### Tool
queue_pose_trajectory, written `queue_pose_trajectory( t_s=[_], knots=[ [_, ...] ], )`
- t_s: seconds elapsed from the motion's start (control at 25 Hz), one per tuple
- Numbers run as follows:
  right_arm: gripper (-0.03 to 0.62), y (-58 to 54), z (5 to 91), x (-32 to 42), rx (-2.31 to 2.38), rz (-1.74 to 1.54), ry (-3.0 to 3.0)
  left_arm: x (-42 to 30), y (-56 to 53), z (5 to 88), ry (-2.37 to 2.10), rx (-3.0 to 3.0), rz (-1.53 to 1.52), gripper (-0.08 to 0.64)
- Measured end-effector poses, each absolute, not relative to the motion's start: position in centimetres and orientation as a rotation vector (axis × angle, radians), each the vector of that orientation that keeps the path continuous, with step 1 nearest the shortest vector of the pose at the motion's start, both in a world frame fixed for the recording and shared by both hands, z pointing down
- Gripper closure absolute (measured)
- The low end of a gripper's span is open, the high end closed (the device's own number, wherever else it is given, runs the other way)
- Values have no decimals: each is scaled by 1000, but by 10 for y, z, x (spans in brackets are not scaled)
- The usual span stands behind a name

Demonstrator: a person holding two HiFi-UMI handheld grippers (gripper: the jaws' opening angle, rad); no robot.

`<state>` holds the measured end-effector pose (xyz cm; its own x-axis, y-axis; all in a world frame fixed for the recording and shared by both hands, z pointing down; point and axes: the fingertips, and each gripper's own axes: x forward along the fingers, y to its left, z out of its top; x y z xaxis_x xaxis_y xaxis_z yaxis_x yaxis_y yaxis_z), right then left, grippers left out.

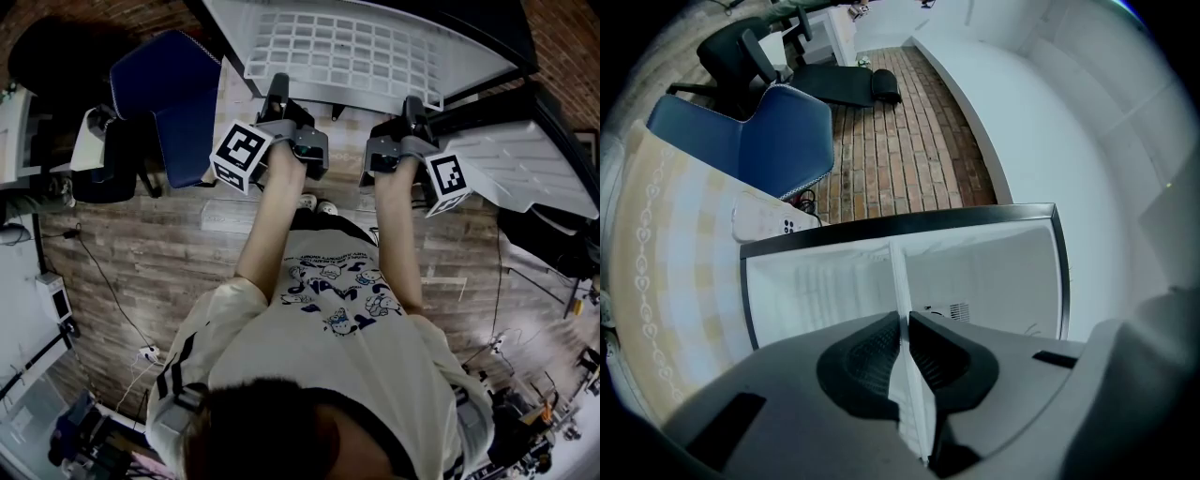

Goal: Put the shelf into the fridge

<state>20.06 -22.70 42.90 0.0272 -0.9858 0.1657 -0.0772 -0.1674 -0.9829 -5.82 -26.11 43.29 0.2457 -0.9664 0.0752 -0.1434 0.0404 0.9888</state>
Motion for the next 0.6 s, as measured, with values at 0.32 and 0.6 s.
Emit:
queue_pose_trajectory(
  t_s=[0.32,0.6],
  knots=[
    [545,-229,427,200,-1396,-1271,1177,-59,-263,431,-1137,1376,-919,518],
    [545,-233,427,200,-1388,-1273,1182,-59,-266,431,-1139,1380,-924,518]
  ],
)
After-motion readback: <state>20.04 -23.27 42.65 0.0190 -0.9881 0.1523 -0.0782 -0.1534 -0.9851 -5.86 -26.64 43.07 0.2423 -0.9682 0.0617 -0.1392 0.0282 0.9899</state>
